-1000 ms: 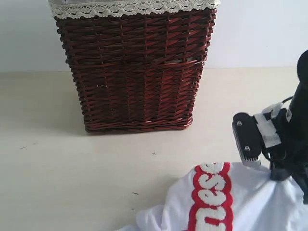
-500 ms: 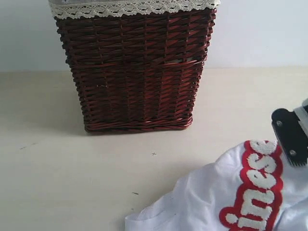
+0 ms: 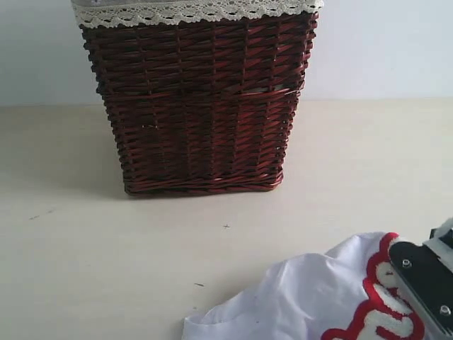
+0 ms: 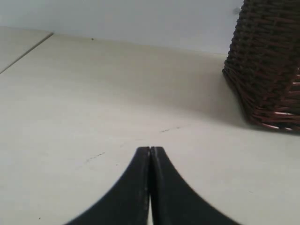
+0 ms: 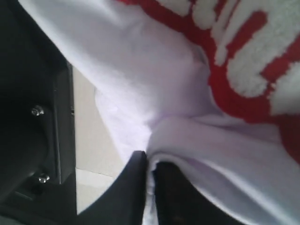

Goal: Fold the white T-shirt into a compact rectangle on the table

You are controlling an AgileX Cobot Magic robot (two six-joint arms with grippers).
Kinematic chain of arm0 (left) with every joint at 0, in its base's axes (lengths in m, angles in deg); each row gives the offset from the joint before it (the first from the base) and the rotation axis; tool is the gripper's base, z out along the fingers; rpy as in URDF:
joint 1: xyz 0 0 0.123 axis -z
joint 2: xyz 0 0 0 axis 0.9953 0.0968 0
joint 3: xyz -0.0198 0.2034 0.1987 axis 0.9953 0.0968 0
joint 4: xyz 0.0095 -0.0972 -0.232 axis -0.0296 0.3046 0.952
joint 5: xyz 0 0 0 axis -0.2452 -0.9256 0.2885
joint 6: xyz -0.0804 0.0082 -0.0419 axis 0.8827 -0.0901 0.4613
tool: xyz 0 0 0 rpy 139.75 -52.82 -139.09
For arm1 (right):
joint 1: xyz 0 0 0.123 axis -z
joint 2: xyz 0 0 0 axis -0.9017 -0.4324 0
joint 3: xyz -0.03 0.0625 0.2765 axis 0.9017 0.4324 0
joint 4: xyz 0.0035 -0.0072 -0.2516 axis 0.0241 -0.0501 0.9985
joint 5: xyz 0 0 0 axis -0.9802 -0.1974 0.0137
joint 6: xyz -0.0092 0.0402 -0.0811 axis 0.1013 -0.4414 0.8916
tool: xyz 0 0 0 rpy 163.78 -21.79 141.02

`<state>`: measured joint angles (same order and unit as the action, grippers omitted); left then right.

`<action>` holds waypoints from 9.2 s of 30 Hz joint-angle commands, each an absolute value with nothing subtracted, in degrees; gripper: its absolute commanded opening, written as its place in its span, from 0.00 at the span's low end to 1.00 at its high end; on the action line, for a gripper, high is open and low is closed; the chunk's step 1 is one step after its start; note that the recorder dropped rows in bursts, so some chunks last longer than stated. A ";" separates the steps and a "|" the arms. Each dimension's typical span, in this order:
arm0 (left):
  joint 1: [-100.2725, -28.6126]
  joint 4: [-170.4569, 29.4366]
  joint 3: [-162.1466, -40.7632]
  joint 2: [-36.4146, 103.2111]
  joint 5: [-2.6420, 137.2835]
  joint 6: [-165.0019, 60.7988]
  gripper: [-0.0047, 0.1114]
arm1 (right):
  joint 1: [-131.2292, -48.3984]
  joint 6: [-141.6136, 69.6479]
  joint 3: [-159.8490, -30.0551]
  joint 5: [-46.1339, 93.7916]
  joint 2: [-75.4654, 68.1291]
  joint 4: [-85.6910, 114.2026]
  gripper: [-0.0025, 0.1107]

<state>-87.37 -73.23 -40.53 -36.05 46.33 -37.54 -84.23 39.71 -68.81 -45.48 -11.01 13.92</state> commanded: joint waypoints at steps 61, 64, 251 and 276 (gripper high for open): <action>-87.22 -73.23 -40.76 -36.41 47.08 -37.41 0.04 | -66.84 42.26 -78.46 -39.40 -7.24 -4.91 0.45; -87.22 -73.23 -40.76 -36.41 47.08 -37.41 0.04 | -66.84 43.10 -78.46 -31.26 -0.82 -4.00 0.45; -87.22 -73.23 -40.76 -36.41 47.08 -37.52 0.04 | -86.12 13.49 -71.58 -7.88 -22.80 6.02 0.02; -87.22 -73.23 -40.76 -36.41 47.08 -37.41 0.04 | -98.10 17.78 -72.68 7.09 -38.88 10.53 0.02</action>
<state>-87.37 -73.23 -40.53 -36.05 46.33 -37.54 -94.75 12.52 -72.89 9.11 -36.59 18.68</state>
